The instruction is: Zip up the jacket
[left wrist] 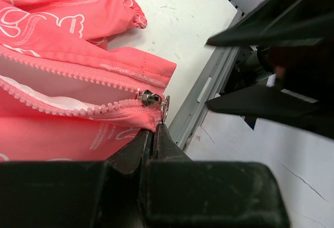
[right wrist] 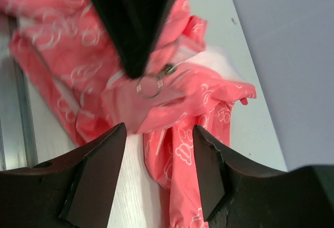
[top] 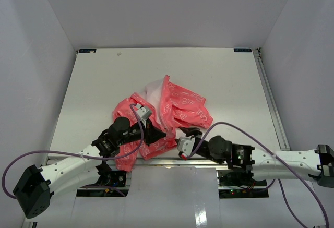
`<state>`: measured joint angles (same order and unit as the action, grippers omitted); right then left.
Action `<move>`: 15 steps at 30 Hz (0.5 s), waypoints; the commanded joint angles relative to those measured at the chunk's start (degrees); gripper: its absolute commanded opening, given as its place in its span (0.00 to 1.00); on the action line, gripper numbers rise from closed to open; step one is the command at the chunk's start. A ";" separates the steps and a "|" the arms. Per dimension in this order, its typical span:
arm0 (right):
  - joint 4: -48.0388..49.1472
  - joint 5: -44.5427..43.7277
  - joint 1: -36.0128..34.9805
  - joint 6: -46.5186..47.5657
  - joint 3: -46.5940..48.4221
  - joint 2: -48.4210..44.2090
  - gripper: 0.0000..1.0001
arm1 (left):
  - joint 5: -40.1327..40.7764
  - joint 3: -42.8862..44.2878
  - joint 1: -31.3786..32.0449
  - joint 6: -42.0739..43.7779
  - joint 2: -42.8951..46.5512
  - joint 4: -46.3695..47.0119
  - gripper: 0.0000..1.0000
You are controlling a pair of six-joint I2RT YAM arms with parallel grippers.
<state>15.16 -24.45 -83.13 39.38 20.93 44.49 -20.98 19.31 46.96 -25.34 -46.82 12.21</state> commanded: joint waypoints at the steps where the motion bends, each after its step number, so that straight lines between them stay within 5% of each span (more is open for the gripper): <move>1: 15.99 -12.58 -5.95 16.01 -3.78 0.25 0.61 | -3.56 0.09 -0.20 -0.81 0.10 2.50 0.00; 15: 35.99 -17.51 -9.88 26.96 -7.52 12.93 0.62 | -5.12 0.00 -0.49 -1.30 -0.53 3.45 0.00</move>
<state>41.34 -39.60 -91.98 62.69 13.19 55.95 -23.74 19.22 46.61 -26.04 -47.68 14.01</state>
